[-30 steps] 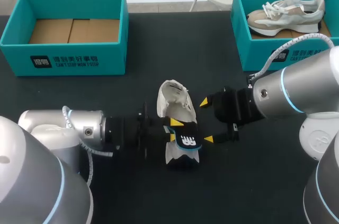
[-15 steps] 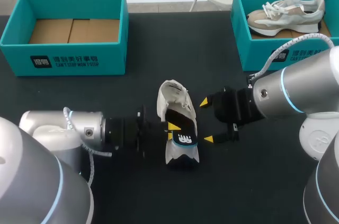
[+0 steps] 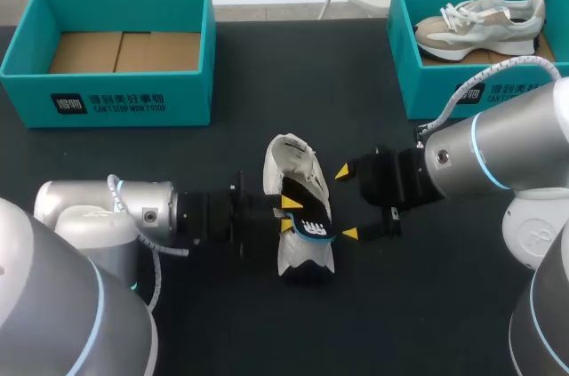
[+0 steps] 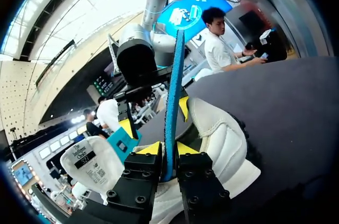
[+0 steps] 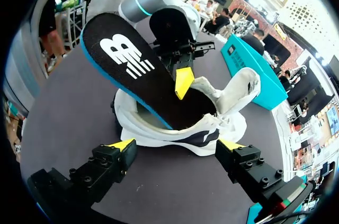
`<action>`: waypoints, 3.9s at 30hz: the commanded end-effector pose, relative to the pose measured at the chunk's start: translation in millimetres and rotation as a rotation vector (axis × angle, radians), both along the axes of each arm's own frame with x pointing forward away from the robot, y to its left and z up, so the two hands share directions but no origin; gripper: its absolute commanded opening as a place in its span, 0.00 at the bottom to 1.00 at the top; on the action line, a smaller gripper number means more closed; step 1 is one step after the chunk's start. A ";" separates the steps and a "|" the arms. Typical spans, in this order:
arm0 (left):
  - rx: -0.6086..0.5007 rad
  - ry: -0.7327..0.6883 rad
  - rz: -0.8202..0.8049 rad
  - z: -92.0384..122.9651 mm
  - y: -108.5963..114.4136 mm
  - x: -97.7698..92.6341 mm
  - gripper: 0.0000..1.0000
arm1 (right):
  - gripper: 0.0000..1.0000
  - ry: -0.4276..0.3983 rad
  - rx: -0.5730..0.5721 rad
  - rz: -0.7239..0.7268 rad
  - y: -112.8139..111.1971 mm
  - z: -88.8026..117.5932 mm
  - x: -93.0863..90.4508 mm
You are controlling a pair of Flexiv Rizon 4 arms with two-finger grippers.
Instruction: Take the shoe out of the shoebox, open the shoe tongue, remove and reinsert the insole, then place the shoe into the shoebox
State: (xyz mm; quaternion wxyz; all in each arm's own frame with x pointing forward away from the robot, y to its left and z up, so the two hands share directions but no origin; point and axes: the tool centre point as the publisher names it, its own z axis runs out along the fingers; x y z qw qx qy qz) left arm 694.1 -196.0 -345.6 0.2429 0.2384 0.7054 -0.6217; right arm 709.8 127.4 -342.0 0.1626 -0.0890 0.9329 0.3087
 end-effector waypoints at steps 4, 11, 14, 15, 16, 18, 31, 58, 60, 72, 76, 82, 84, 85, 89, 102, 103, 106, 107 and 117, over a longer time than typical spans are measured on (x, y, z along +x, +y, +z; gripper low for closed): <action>0.002 -0.032 0.006 16.1 2.4 -12.0 0.33 | 1.00 -0.002 0.000 -0.001 0.3 0.0 -1.4; -0.013 -0.046 0.001 23.0 -1.2 -21.3 0.27 | 1.00 -0.002 0.000 -0.001 0.3 0.0 -1.4; -0.013 -0.042 -0.013 21.1 -6.3 -23.4 0.11 | 1.00 -0.002 0.000 -0.001 0.3 0.0 -1.4; -0.010 -0.037 -0.019 19.3 -7.6 -23.4 0.00 | 1.00 -0.002 0.000 -0.001 0.3 0.0 -1.4; -0.009 -0.037 -0.019 17.2 -8.3 -22.8 0.00 | 1.00 -0.002 0.000 -0.001 0.3 0.0 -1.4; -0.003 -0.029 -0.022 12.8 -8.6 -21.1 0.00 | 1.00 -0.002 0.000 -0.001 0.3 0.0 -1.4; 0.037 -0.034 0.001 -11.1 4.5 2.3 0.00 | 1.00 -0.002 0.000 -0.001 0.3 0.0 -1.4; 0.059 -0.103 -0.068 15.3 -12.7 -15.2 0.00 | 1.00 -0.002 0.000 -0.001 0.3 0.0 -1.4; 0.070 -0.100 -0.070 10.8 -13.0 -14.4 0.00 | 1.00 -0.002 0.000 -0.001 0.3 0.0 -1.4; 0.201 -0.193 -0.050 -8.4 -3.1 2.3 0.00 | 1.00 -0.002 0.000 -0.001 0.3 0.0 -1.4; 0.173 -0.187 -0.037 -6.1 1.0 1.2 0.00 | 1.00 -0.002 0.000 -0.001 0.3 0.0 -1.4; 0.104 -0.166 -0.041 4.7 1.4 -5.4 0.36 | 1.00 -0.002 0.000 -0.001 0.3 0.0 -1.4; 0.086 -0.169 -0.041 11.0 1.5 -6.7 0.38 | 1.00 -0.002 0.000 -0.001 0.3 0.0 -1.4; 0.083 -0.173 -0.042 13.8 1.3 -7.4 0.36 | 1.00 -0.002 0.000 -0.001 0.3 0.0 -1.4; 0.067 -0.187 -0.056 24.7 -1.5 -10.9 0.33 | 1.00 -0.002 0.000 -0.001 0.3 0.0 -1.4; 0.061 -0.168 -0.104 18.2 -9.7 -21.1 0.00 | 1.00 -0.002 0.000 -0.001 0.3 0.0 -1.4; 0.063 -0.167 -0.105 15.6 -8.3 -20.2 0.00 | 1.00 -0.002 0.000 -0.001 0.3 0.0 -1.4; 0.081 -0.167 -0.099 8.8 -3.3 -14.3 0.00 | 1.00 -0.002 0.000 -0.001 0.3 0.0 -1.4; 0.093 -0.164 -0.093 7.1 -1.6 -12.5 0.00 | 1.00 -0.002 0.000 -0.001 0.3 0.0 -1.4; 0.124 -0.162 -0.096 2.6 3.5 -7.6 0.00 | 1.00 -0.002 0.000 -0.001 0.3 0.0 -1.4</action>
